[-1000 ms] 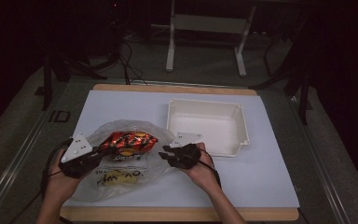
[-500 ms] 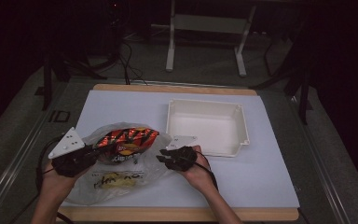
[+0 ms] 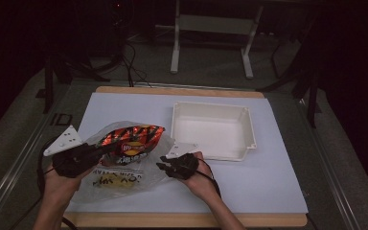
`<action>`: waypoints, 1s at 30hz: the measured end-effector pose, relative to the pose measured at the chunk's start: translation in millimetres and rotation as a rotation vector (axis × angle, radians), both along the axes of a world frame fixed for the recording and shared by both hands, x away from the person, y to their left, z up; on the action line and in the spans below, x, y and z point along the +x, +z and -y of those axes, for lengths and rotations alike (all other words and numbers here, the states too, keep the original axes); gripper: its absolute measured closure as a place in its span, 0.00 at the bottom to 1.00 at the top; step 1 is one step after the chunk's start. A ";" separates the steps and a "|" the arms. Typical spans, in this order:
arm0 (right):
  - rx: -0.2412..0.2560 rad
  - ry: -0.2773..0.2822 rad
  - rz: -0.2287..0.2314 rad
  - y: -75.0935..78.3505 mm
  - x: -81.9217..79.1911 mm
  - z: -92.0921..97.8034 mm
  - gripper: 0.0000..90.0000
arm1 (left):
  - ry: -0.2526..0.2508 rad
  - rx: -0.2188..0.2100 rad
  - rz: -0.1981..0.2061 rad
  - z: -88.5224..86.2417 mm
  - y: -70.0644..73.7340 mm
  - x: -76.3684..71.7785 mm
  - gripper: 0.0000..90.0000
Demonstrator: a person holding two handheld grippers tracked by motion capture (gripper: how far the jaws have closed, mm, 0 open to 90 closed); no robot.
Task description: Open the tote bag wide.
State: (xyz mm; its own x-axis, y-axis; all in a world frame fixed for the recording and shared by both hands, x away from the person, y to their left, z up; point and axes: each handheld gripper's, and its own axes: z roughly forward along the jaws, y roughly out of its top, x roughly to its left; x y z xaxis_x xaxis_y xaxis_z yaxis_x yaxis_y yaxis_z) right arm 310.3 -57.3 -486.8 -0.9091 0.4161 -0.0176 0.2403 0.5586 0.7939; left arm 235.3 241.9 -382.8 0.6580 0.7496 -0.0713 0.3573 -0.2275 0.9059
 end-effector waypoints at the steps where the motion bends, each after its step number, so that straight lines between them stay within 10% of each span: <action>1: 0.001 0.003 0.001 0.4 -0.1 -0.6 0.79 | 0.001 0.002 -0.002 0.8 1.0 -1.1 0.99; 30: 0.041 0.001 0.006 4.5 -16.8 44.3 0.78 | -0.051 -0.008 0.015 -2.3 29.8 -20.0 0.98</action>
